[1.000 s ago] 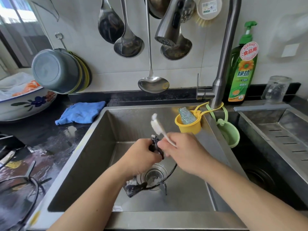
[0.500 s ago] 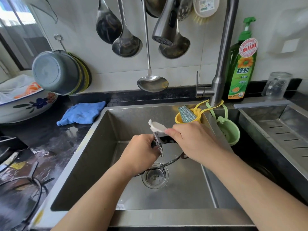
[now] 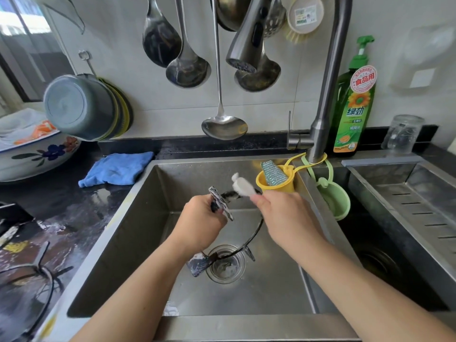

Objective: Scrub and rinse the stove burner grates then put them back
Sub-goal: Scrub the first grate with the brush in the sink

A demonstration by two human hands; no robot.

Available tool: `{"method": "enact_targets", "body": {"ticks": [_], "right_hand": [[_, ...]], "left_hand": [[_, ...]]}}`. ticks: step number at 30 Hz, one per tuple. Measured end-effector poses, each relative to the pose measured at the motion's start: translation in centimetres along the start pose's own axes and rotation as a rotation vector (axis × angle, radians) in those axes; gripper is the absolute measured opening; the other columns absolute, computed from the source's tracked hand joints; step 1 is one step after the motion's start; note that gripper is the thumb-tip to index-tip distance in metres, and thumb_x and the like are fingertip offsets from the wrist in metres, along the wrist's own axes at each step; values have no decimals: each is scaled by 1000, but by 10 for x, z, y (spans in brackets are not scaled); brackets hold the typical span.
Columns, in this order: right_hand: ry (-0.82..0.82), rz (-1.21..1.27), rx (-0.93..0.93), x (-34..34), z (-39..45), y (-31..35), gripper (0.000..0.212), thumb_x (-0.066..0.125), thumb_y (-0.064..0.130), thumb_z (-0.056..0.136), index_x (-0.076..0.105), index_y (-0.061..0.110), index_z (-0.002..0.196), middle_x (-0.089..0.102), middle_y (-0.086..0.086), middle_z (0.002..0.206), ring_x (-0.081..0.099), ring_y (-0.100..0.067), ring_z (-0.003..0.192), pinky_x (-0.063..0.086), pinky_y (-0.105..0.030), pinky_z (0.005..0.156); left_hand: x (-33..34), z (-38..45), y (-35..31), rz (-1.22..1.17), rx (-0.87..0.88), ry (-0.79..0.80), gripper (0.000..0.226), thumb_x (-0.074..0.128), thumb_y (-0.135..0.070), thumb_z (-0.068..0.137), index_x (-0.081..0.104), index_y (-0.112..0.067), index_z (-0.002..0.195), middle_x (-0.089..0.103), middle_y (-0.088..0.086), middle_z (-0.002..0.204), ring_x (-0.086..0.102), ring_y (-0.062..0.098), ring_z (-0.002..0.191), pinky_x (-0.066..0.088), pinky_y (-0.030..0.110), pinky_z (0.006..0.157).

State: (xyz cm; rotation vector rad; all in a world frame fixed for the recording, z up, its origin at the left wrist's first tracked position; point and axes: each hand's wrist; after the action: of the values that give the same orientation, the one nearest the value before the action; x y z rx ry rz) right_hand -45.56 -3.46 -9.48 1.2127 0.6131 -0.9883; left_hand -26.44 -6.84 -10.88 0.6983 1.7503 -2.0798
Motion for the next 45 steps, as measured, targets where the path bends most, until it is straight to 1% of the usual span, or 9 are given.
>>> {"method": "enact_targets", "body": {"ticks": [3, 12, 17, 24, 29, 33, 36, 41, 45], "right_hand": [[-3, 45, 149, -5, 4, -13, 47, 41, 48, 103, 50, 19, 67, 54, -3, 69, 55, -29, 67, 45, -36, 59], [130, 147, 52, 6, -1, 8, 47, 40, 47, 105, 53, 16, 73, 52, -2, 67, 46, -19, 61, 31, -33, 53], [151, 177, 260, 11, 13, -17, 47, 38, 45, 105, 63, 14, 80, 65, -9, 85, 58, -30, 77, 49, -36, 71], [406, 896, 715, 3, 10, -18, 51, 43, 65, 98, 50, 17, 114, 76, -18, 84, 31, -8, 31, 18, -17, 36], [526, 921, 728, -3, -2, -14, 8, 53, 9, 102, 48, 7, 97, 61, -6, 48, 48, -6, 29, 13, -15, 33], [479, 948, 814, 16, 6, -20, 15, 44, -3, 100, 48, 4, 87, 54, -7, 48, 43, -8, 34, 16, -12, 33], [451, 905, 728, 27, 10, -18, 16, 44, -3, 98, 53, 3, 86, 54, -11, 60, 50, -15, 54, 18, -15, 34], [385, 654, 453, 20, 10, -14, 17, 50, 10, 98, 62, 2, 90, 57, -10, 69, 42, -6, 37, 23, -16, 38], [281, 649, 349, 9, 16, -20, 25, 53, 18, 100, 70, 1, 92, 63, -2, 65, 38, -10, 46, 27, -22, 40]], "left_hand": [[1, -3, -1, 26, -4, 6, 29, 60, -3, 83, 44, -15, 62, 37, -12, 46, 27, 14, 51, 27, 26, 47], [6, -5, -8, -138, -66, -5, 29, 57, 6, 87, 50, -14, 66, 36, -14, 50, 26, 7, 46, 24, 19, 43], [3, -3, -3, 216, 36, -33, 32, 60, -6, 86, 46, -21, 61, 43, -10, 45, 34, 13, 45, 32, 27, 46], [3, -24, -27, 736, 300, -2, 6, 54, -25, 90, 55, -23, 85, 68, 7, 81, 63, 39, 81, 51, 38, 67], [10, -42, -51, 1080, 478, 259, 17, 52, -23, 87, 51, -28, 102, 65, 6, 92, 61, 37, 86, 30, 34, 64], [9, -51, -44, 847, 364, 490, 11, 51, -30, 86, 46, -25, 93, 59, 0, 84, 51, 29, 76, 39, 35, 64], [-7, -38, -31, 430, 89, 686, 19, 57, -30, 85, 67, -28, 101, 68, -12, 86, 62, 7, 78, 51, 23, 71], [-23, 11, 29, 157, -325, -115, 13, 58, -29, 94, 68, -21, 97, 70, 1, 98, 64, 19, 87, 51, 30, 75], [-30, 11, 34, -428, -660, -66, 43, 50, -58, 99, 67, -19, 108, 65, 6, 103, 63, 27, 93, 56, 44, 79]]}}
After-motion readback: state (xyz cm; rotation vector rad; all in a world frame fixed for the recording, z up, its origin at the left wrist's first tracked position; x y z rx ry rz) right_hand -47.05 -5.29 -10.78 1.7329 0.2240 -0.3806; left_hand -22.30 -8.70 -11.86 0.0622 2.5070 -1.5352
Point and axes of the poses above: each hand's wrist, its own z-axis towards the middle knuckle, its own x-axis out of the palm, y = z × x
